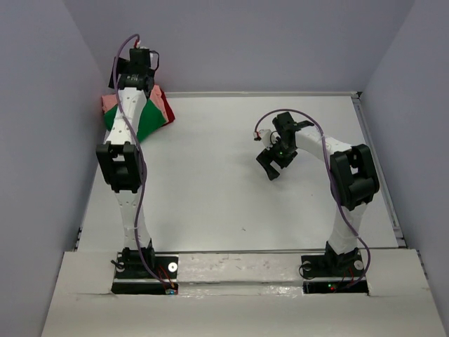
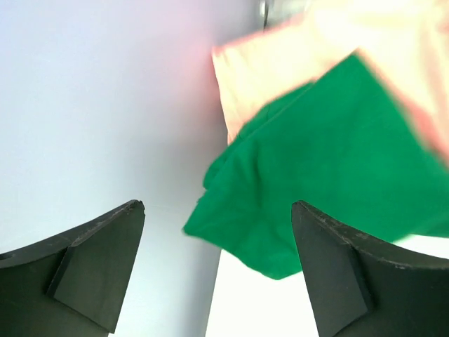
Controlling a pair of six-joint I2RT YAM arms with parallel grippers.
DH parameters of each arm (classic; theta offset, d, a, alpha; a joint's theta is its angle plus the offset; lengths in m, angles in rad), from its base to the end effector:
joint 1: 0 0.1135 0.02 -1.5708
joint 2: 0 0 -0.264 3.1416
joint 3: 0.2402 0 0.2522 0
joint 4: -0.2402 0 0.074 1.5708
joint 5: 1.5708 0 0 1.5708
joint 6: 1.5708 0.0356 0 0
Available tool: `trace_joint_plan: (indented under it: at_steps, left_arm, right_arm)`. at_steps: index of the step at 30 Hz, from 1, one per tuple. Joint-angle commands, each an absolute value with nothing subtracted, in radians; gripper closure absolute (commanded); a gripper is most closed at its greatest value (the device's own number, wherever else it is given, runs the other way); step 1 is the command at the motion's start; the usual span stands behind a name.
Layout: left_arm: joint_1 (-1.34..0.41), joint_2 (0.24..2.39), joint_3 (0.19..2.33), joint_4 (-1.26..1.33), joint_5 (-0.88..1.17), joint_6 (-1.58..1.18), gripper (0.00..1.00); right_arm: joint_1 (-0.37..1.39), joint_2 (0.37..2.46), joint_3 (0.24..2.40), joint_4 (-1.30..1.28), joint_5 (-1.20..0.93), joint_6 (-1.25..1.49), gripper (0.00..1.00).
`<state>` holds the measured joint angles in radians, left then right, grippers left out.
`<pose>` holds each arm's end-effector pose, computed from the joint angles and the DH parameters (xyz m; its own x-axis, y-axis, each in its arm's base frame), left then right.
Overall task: Fold and stack the t-shirts
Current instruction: Put the neatly folded tshirt into the corner of the board with the left arm
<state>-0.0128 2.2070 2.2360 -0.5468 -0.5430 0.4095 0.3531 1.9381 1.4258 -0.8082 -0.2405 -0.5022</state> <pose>0.5109 0.0119 0.3412 -0.6284 0.3490 -0.6952 -0.2047 0.7881 0.5806 0.3580 0.1410 0.1869 -0.6085 -0.7225 -0.3282 -0.7805 0.6196 0.0830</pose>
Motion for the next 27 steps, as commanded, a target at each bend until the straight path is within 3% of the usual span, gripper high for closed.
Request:
trace_joint_plan:
  at_steps: [1,5,9,15,22,27]
  left_arm:
    - [-0.098,2.025,2.319,-0.557,-0.586,0.445,0.01]
    - [-0.136,1.953,2.310,-0.571,-0.501,0.420,0.01]
    - [-0.138,1.864,2.248,-0.646,-0.125,0.319,0.01]
    - [-0.133,1.722,1.890,-0.615,0.282,0.223,0.01]
    - [-0.130,1.430,1.420,-0.388,0.281,0.233,0.01]
    - [-0.126,1.283,1.238,-0.282,0.232,0.212,0.01]
  right_arm:
    - [0.350,1.908,1.453,-0.821,-0.244,-0.523,0.00]
    - [0.350,1.916,1.462,-0.821,-0.239,-0.522,0.00]
    - [0.350,1.901,1.470,-0.811,-0.233,-0.500,0.00]
    - [0.328,1.835,1.514,-0.784,-0.239,-0.402,0.00]
    - [0.281,1.602,1.419,-0.680,-0.206,-0.308,0.00]
    - [0.256,1.470,1.322,-0.664,-0.160,-0.273,0.00]
